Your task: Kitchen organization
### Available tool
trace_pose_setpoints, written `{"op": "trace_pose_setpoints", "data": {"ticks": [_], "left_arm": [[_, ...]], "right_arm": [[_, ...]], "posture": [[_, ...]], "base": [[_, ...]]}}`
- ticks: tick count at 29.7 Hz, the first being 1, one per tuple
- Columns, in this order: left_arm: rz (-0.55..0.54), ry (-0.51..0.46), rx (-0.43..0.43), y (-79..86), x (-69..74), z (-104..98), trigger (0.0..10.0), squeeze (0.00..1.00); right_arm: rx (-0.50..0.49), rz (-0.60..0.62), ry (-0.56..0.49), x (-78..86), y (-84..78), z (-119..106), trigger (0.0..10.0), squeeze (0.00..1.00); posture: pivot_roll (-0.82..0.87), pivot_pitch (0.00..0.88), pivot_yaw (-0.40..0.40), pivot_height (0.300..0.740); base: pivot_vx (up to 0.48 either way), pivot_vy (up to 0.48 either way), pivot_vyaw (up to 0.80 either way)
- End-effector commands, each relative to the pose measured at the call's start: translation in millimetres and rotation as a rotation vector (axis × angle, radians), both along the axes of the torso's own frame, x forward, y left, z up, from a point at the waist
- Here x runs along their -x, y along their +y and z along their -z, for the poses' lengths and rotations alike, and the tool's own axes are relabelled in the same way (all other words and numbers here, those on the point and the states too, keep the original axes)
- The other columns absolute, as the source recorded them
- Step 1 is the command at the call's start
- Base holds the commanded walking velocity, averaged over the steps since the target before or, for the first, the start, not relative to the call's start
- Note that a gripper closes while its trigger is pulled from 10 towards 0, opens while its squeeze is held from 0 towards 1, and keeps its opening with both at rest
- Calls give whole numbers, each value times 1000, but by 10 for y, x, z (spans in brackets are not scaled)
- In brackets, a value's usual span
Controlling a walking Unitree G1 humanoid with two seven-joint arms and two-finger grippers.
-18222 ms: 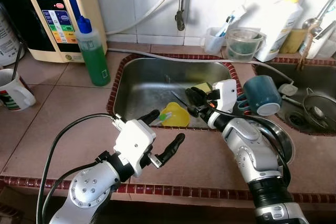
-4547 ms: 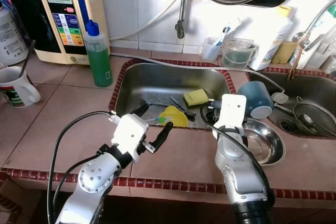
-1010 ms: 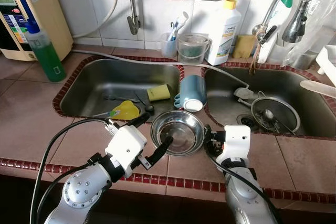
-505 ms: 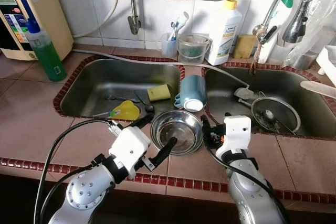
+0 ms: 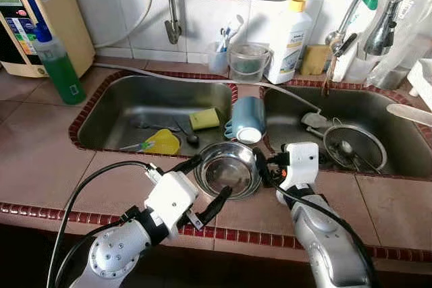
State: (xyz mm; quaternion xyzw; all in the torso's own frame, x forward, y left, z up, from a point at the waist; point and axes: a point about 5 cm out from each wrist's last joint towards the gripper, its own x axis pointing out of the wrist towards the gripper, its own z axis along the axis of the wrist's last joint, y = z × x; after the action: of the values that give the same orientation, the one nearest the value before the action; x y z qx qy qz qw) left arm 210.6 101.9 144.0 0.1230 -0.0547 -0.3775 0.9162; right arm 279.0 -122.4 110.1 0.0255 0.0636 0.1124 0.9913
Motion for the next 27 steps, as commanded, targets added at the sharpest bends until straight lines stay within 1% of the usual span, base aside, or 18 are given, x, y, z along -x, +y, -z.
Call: {"op": "trace_pose_setpoints", "data": {"ticks": [1,5,7,9,11,12,13,14,16,17,18,19,20,22,23,24,25,27], "left_arm": [[12,-18,-7,-26,14,-42,10000,0],[10,-20,-3,-32,17,-52,10000,0],[9,-23,-2,-33,18,-57,10000,0],[8,-23,1,-36,18,-61,10000,0],[7,-24,1,-35,14,-66,10000,0],[6,-24,2,-35,13,-67,10000,0],[6,-25,2,-36,12,-68,10000,0],[6,-26,3,-42,11,-70,10000,0],[7,-27,4,-47,8,-75,10000,0],[8,-27,5,-52,6,-79,10000,0],[10,-30,5,-57,5,-84,10000,0],[13,-33,4,-62,2,-90,10000,0],[15,-35,2,-62,0,-92,10000,0],[15,-35,2,-62,-1,-92,10000,0],[15,-35,1,-61,1,-91,10000,0],[16,-35,-2,-59,4,-88,10000,0],[18,-37,-5,-60,6,-87,10000,0],[19,-38,-8,-64,8,-88,10000,0]], "right_arm": [[-5,-1,15,-34,-21,10,10000,0],[-13,-7,53,-62,-33,47,10000,0],[8,-27,64,-64,-32,72,10000,0],[0,-22,71,-63,-37,83,10000,0],[-26,-20,83,-60,-44,91,9765,0],[-36,-20,91,-56,-45,96,8784,0],[-45,-17,101,-52,-47,104,7529,0],[-51,-19,103,-47,-49,107,4941,0],[-62,-21,110,-46,-47,111,4941,0],[-69,-28,109,-45,-44,108,4039,0],[-80,-33,116,-44,-40,110,2235,0],[-91,-37,123,-44,-35,111,2784,0],[-97,-43,120,-47,-31,106,196,0],[-98,-46,118,-48,-30,103,196,0],[-104,-42,124,-47,-31,106,706,0],[-105,-41,130,-46,-31,109,902,0],[-98,-42,134,-49,-33,116,157,0],[-94,-46,145,-52,-33,130,353,0]], "posture": [[-116,49,-26,740],[-116,49,-26,740],[-116,52,-26,740],[-116,52,-26,740],[-116,53,-28,740],[-116,53,-28,740],[-116,53,-28,740],[-116,53,-28,740],[-120,53,-26,740],[-120,53,-26,740],[-120,53,-26,740],[-122,51,-23,740],[-122,51,-23,740],[-122,51,-23,740],[-122,51,-23,740],[-122,51,-23,740],[-120,49,-24,740],[-119,49,-26,740]], "base": [[0,0,0],[0,0,0],[0,0,0],[0,0,0],[0,0,0],[0,0,0],[0,0,0],[0,0,0],[0,0,0],[0,0,0],[0,0,0],[0,0,0],[0,0,0],[0,0,0],[0,0,0],[0,0,0],[0,0,0],[0,0,0]]}}
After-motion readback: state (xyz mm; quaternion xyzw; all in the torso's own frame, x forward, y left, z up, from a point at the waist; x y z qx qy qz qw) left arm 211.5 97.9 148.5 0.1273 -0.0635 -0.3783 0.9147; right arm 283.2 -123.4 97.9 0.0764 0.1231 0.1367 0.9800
